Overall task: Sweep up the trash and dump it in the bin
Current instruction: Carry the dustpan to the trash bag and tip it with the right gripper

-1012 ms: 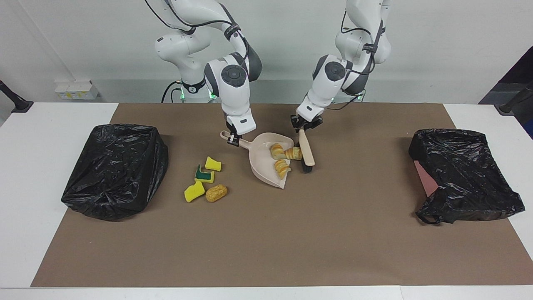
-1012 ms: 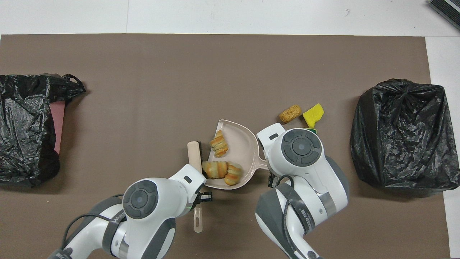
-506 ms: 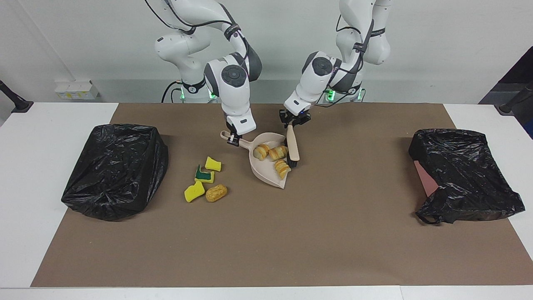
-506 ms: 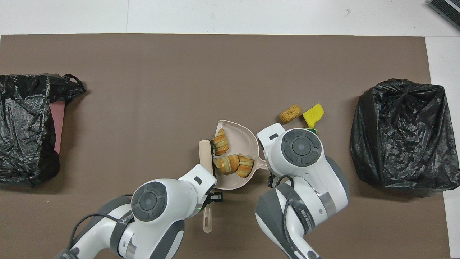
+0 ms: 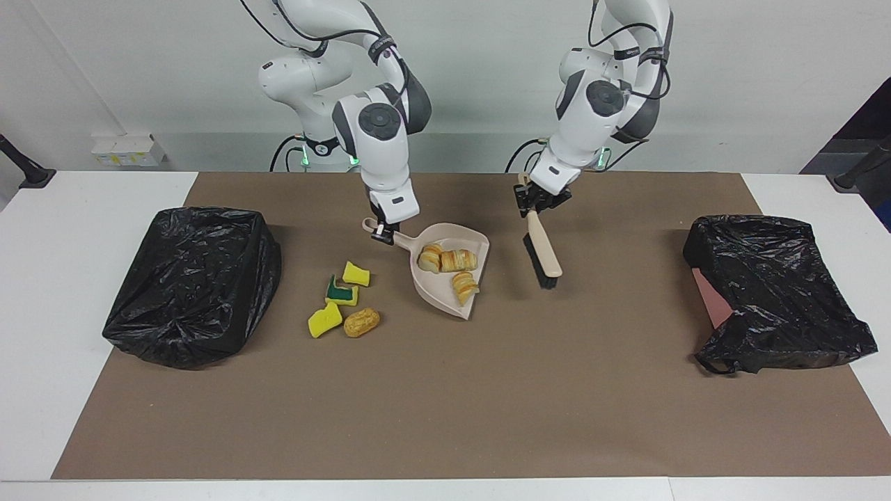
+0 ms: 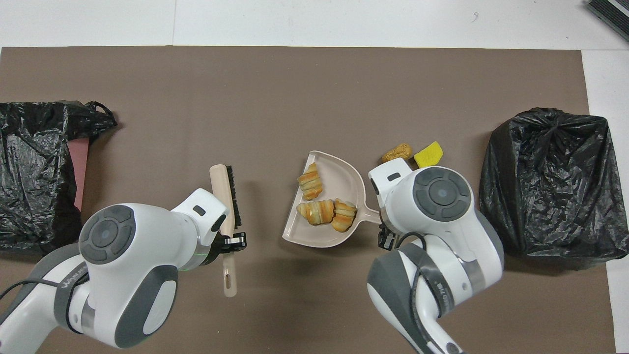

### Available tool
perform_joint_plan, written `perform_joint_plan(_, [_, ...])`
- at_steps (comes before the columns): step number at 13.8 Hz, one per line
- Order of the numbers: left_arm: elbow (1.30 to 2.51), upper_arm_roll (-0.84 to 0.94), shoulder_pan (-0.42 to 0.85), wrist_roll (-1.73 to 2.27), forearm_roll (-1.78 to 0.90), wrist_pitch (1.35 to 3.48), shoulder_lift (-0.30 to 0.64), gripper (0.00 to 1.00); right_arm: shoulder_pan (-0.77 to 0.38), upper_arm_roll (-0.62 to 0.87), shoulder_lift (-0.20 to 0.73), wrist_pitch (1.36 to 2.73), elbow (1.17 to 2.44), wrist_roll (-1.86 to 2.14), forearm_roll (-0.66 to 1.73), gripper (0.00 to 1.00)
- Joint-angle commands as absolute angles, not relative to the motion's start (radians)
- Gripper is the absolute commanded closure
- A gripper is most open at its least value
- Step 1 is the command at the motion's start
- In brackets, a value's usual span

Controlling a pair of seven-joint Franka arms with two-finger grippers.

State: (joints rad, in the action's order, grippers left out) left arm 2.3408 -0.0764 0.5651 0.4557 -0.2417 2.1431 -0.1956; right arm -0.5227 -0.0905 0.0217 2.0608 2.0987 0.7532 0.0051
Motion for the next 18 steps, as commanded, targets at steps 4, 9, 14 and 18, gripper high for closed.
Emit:
perform_joint_plan(4, [2.397, -0.038, 0.618, 0.499, -0.227, 2.138, -0.225, 1.00, -0.306, -0.100, -0.138, 1.921, 2.048, 0.891, 0.002, 1.00])
perform_joint_plan(9, [2.431, -0.034, 0.770, 0.642, -0.227, 2.161, -0.224, 1.00, 0.018, -0.100, -0.172, 1.905, 2.034, 1.193, -0.011, 1.00])
perform_joint_plan(14, [2.543, -0.025, 0.939, 0.816, -0.227, 2.342, -0.212, 1.00, 0.265, -0.101, -0.152, 1.930, 1.985, 1.424, -0.198, 1.00])
perform_joint_plan(18, [2.568, -0.025, 0.979, 0.870, -0.227, 2.379, -0.210, 1.00, 0.379, -0.101, -0.120, 2.011, 1.930, 1.620, -0.291, 1.00])
